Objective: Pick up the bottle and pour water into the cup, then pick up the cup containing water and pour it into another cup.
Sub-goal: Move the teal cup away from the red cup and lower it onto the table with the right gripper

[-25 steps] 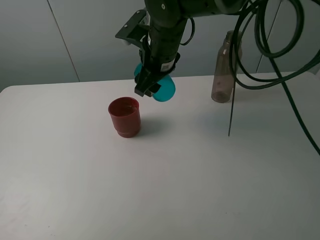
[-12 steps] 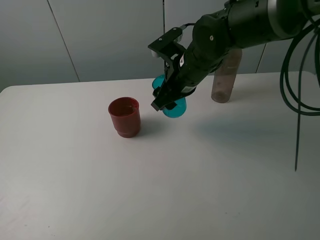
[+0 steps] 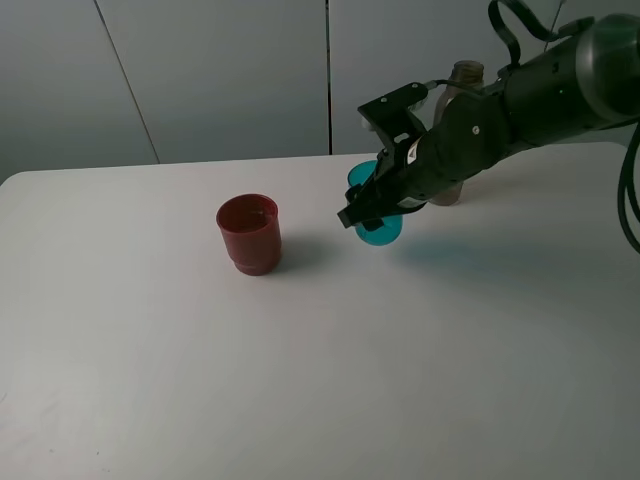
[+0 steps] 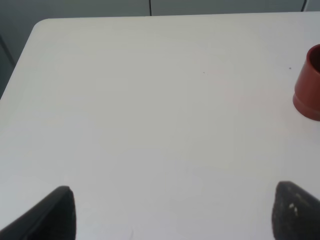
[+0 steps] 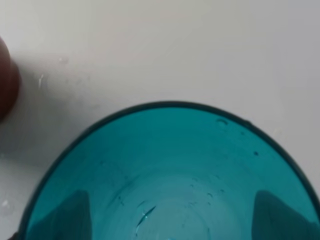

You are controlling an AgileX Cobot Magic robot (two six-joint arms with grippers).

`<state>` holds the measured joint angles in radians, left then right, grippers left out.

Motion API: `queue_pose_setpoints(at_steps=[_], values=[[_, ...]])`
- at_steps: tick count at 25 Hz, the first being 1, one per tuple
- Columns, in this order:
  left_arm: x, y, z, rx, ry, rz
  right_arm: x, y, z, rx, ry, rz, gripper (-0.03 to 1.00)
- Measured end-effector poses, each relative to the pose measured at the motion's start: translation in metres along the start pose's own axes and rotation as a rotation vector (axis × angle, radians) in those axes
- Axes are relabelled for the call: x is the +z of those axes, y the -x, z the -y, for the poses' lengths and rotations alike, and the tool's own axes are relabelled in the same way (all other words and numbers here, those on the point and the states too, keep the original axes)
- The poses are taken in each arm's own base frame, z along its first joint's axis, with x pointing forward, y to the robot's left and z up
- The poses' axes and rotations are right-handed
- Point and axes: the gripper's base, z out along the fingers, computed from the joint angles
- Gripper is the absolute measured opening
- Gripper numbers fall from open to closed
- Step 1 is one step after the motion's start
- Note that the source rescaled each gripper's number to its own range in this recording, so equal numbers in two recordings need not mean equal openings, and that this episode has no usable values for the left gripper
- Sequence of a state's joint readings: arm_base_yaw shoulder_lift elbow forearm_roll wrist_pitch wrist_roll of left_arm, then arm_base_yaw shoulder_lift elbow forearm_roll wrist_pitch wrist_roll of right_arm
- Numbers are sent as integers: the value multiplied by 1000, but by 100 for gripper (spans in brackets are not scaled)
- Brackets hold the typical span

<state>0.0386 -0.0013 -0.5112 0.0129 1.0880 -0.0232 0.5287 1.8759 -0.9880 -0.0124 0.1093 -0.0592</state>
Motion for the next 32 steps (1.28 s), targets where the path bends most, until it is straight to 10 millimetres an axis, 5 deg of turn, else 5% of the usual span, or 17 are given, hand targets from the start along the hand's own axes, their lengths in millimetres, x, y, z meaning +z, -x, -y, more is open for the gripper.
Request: queue_pose_setpoints(at_steps=[5, 32], values=[[0, 0, 0, 0, 0, 0, 2, -7, 1, 14, -8, 112, 10], [0, 0, 0, 0, 0, 0, 25, -32, 1, 27, -7, 46, 10]])
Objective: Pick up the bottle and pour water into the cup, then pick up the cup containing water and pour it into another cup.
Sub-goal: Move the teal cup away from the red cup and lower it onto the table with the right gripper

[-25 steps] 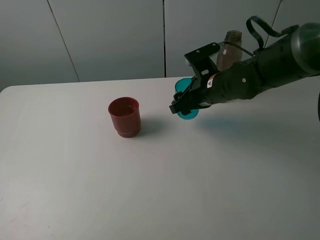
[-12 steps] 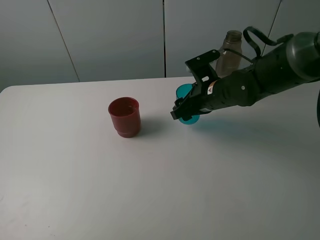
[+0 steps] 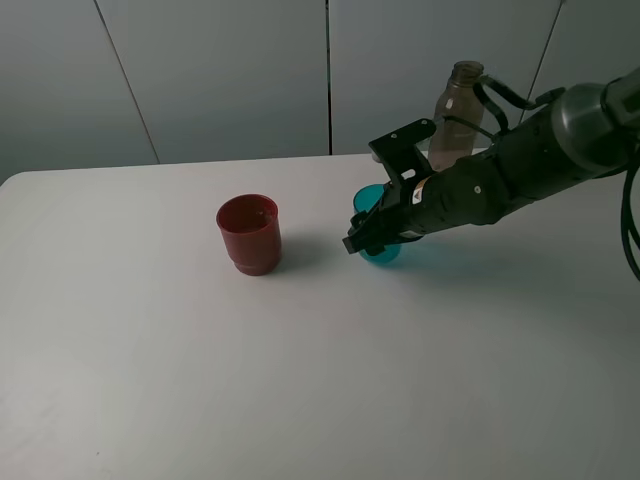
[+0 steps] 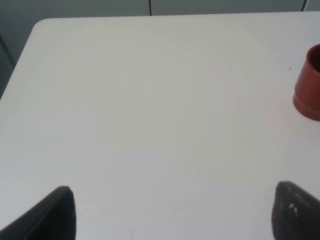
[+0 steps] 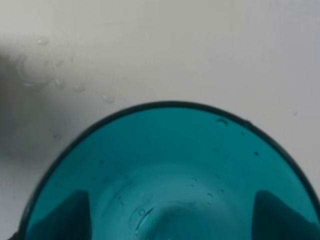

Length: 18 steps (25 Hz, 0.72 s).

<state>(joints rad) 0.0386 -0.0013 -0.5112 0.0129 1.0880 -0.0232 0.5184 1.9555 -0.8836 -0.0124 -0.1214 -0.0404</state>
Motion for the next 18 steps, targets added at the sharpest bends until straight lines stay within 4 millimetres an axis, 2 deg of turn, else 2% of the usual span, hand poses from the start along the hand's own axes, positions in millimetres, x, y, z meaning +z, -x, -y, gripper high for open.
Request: queue_pose_setpoints(at_steps=[2, 3, 4, 5, 6, 9, 18], values=[[0, 0, 0, 0, 0, 0, 0, 0, 0, 18, 0, 2, 10], [0, 0, 0, 0, 0, 0, 0, 0, 0, 40, 0, 2, 24], [0, 0, 0, 0, 0, 0, 0, 0, 0, 62, 0, 4, 61], [0, 0, 0, 0, 0, 0, 0, 0, 0, 74, 0, 5, 83], [0, 0, 0, 0, 0, 0, 0, 1, 0, 83, 0, 8, 92], [0, 0, 0, 0, 0, 0, 0, 1, 0, 89, 0, 8, 99], [0, 0, 0, 0, 0, 0, -4, 3, 0, 93, 0, 3, 99]])
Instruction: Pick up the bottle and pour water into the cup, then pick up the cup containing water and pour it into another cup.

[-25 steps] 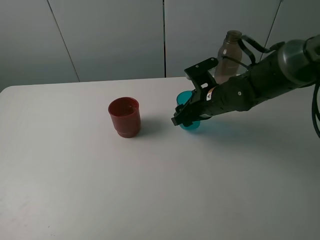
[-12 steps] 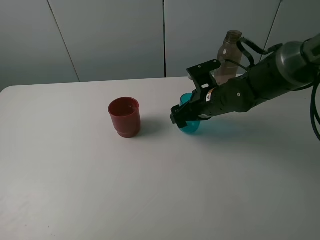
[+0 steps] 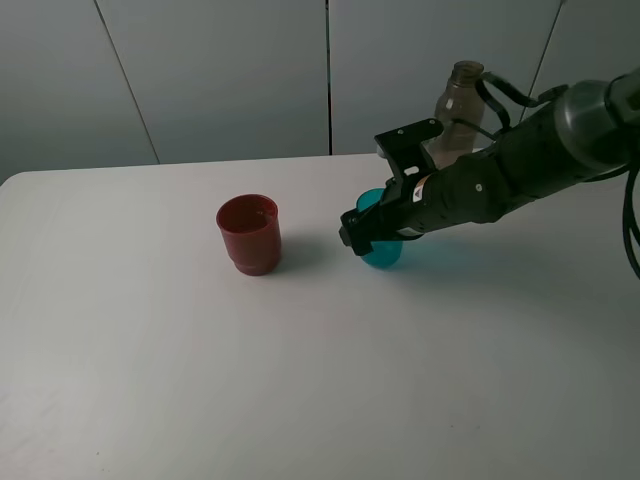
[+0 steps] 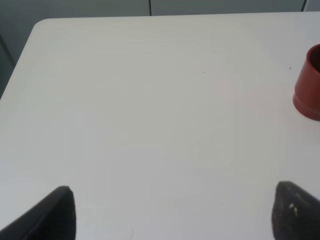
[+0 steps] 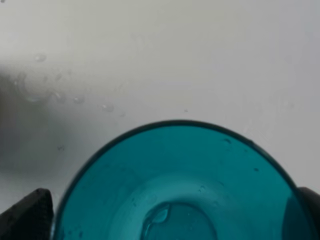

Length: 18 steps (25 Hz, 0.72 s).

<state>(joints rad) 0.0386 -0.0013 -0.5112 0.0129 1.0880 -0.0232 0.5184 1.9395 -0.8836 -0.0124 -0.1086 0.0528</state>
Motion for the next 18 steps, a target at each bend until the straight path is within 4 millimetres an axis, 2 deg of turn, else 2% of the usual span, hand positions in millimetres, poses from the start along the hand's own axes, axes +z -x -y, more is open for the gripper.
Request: queue_pose_setpoints(at_steps=[4, 9, 14, 18], values=[[0, 0, 0, 0, 0, 0, -14, 7, 0, 0, -1, -4, 99], [0, 0, 0, 0, 0, 0, -49, 24, -1, -6, -1, 20, 99], [0, 0, 0, 0, 0, 0, -106, 41, -1, -24, -8, 42, 99], [0, 0, 0, 0, 0, 0, -171, 50, -1, -25, -13, 112, 99]])
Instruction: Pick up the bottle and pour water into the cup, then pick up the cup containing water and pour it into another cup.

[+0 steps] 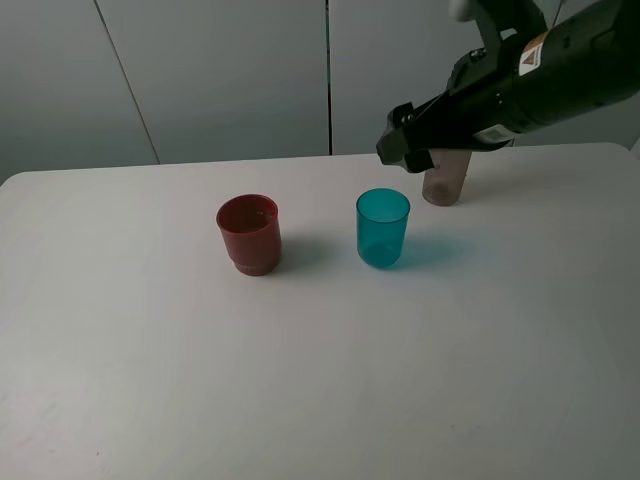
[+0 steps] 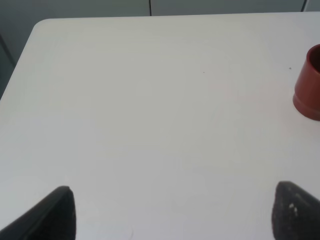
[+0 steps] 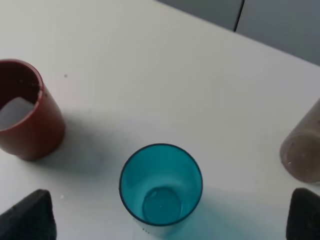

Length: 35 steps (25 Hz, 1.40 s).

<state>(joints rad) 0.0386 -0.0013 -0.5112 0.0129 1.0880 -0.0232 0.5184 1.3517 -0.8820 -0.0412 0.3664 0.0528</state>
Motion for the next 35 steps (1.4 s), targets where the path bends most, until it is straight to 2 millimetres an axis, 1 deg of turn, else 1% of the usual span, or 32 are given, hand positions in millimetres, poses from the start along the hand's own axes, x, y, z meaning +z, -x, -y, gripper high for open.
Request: queue_pose_setpoints(at_steps=[2, 5, 7, 9, 16, 19, 22, 25, 29, 35], values=[[0, 0, 0, 4, 0, 0, -33, 3, 1, -3, -5, 31, 99], [0, 0, 0, 6, 0, 0, -71, -4, 3, -15, -20, 45, 99], [0, 0, 0, 6, 0, 0, -89, -15, 4, -4, -23, 70, 99], [0, 0, 0, 6, 0, 0, -104, -31, 8, 22, -36, 86, 99], [0, 0, 0, 6, 0, 0, -135, -91, 24, 146, -135, 69, 99], [0, 0, 0, 6, 0, 0, -148, -112, 25, 186, -167, 73, 99], [0, 0, 0, 6, 0, 0, -159, -128, 24, 203, -184, 62, 99], [0, 0, 0, 4, 0, 0, -169, -139, 22, 224, -195, 50, 100], [0, 0, 0, 4, 0, 0, -177, -144, 22, 252, -215, 80, 99], [0, 0, 0, 4, 0, 0, -187, -152, 27, 357, -344, 137, 99]])
